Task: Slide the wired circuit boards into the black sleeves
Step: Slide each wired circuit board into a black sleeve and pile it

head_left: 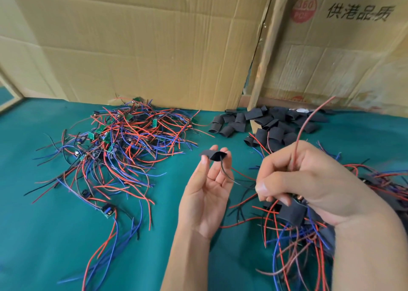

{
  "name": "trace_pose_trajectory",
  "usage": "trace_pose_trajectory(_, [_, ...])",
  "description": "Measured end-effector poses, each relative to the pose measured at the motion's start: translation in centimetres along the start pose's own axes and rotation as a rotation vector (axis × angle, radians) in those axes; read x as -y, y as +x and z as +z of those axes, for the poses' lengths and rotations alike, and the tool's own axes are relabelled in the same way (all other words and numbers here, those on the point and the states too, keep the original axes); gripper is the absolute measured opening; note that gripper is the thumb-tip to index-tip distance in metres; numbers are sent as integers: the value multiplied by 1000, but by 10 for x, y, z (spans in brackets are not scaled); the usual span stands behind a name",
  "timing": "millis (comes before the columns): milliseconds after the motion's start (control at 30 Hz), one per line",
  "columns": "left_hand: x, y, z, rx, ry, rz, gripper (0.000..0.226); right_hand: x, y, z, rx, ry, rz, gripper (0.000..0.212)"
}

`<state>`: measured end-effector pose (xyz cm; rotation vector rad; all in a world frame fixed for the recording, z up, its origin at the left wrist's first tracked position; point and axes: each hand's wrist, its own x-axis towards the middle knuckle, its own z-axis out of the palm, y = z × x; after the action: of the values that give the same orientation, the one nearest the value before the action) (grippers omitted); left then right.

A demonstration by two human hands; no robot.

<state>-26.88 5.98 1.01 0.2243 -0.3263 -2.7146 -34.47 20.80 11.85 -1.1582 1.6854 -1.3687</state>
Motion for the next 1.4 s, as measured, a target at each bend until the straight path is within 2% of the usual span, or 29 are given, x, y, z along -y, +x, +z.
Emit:
trace_pose_trajectory(100, [-1,0,-1,42,4,-11,52,-3,3,1,21,-19,29,14])
trace_pose_trajectory(167, [-1,1,-1,64,12,-19,66,-6,5,1,-7,-27,32,21])
trace_pose_trajectory(267, [0,1,-3,81,36,-42,75,-9,6,-1,-52,-44,27,27])
trace_pose_trajectory(433, [3,-1,-2,109,140,-66,75,-9,6,-1,-118,-68,0,30])
trace_pose_trajectory(567, [1,0,0,85,114,-67,72,-2,1,-3,-98,-50,-45,26])
trace_pose_trajectory(633, [0,2,-1,64,83,-73,56,3,-2,-4,-84,-29,-73,23])
trace_pose_trajectory(700, [-1,2,-4,62,68,-78,29,5,-4,-5,-84,-5,-96,20])
trace_pose_trajectory(733, [-1,2,-5,60,71,-80,25,5,-4,-6,-88,2,-99,20])
trace_pose_trajectory(967, [-1,2,0,87,98,-81,48,-2,-1,-5,-37,4,-33,19])
trace_pose_trajectory(1133, [-1,0,0,108,97,-96,50,-6,1,-5,-50,-29,8,25])
trace_pose_trajectory(1267, [1,0,-1,157,98,-106,53,-9,3,-4,-122,-70,45,28])
trace_pose_trajectory(1400, [3,-1,-1,163,118,-113,66,-11,8,-2,-256,-137,96,18])
